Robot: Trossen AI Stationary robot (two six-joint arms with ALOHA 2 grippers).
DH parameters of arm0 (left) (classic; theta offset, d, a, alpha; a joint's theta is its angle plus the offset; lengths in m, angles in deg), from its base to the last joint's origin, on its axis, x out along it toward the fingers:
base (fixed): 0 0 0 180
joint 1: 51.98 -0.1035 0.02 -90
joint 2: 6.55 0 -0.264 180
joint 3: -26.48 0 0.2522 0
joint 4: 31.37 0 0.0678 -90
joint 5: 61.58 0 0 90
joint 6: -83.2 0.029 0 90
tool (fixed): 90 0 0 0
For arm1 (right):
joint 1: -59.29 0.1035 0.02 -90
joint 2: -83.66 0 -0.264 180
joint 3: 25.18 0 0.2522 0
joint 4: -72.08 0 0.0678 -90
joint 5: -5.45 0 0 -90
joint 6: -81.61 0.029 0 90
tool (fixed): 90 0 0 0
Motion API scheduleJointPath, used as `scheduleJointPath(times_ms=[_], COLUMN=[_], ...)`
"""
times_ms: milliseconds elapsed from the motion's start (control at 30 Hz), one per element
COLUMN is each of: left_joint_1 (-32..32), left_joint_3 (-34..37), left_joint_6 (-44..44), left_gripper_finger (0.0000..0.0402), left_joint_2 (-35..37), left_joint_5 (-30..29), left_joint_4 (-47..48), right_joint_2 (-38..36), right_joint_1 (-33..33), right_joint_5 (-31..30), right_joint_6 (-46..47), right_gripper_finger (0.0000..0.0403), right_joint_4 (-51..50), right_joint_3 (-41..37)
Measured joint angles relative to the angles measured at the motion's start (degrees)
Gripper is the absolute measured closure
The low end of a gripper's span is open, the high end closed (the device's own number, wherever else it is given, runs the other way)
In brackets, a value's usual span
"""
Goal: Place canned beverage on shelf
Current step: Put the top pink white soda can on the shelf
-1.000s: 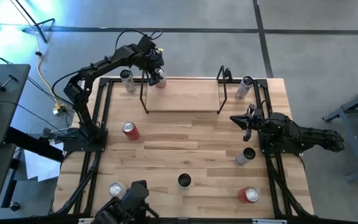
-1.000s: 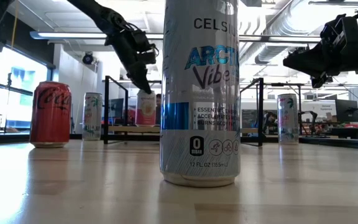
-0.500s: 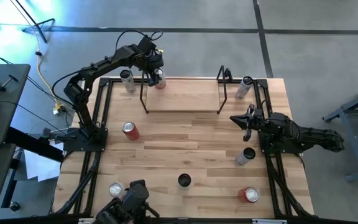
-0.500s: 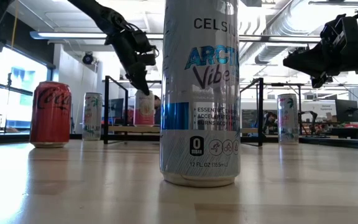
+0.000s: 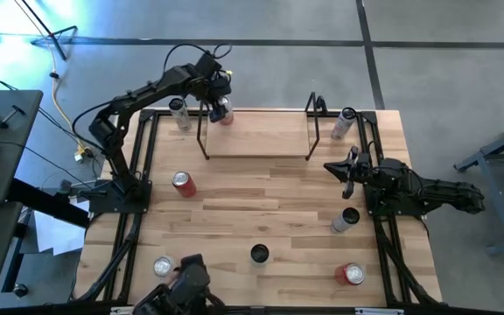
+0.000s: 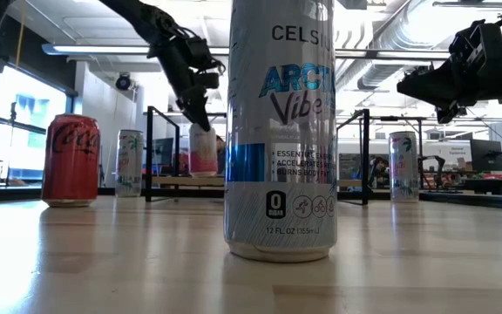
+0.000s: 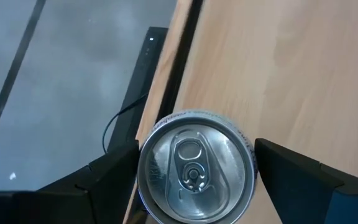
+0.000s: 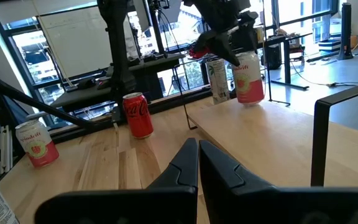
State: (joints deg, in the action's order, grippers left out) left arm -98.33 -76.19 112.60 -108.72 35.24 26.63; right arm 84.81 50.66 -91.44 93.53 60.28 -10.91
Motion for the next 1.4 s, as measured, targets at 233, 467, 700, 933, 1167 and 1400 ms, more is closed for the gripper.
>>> scheduleJointPath(times_ms=[233,467,700,933,1167,1400], left_joint_1=[1.08,1.94,2.75,6.72,11.18,12.43], left_joint_3=[-0.17,-0.17,-0.17,-0.24,0.00,0.09], left_joint_6=[-7.94,-6.81,-6.04,-5.47,-9.68,-13.92], left_gripper_finger=[0.0099,0.0099,0.0100,0.0138,0.0243,0.0391], left_joint_2=[1.14,1.19,1.36,5.14,6.04,-0.14], left_joint_5=[-4.47,-4.59,-8.80,-9.89,-5.42,-7.75], left_joint_4=[1.17,0.22,-0.39,-2.79,-0.95,-9.44], right_joint_2=[0.00,0.00,0.00,0.00,0.00,0.00], right_joint_1=[-0.02,-0.01,-0.01,-0.02,0.00,-0.02], right_joint_5=[0.01,0.02,0.01,0.00,0.02,0.02], right_joint_6=[0.00,0.00,0.00,0.02,0.02,0.00], right_gripper_finger=[0.0402,0.0402,0.0402,0.0402,0.0402,0.0402], right_joint_4=[0.00,0.00,0.00,0.00,0.00,0.00], right_joint_3=[0.01,0.00,0.01,0.01,-0.01,0.01])
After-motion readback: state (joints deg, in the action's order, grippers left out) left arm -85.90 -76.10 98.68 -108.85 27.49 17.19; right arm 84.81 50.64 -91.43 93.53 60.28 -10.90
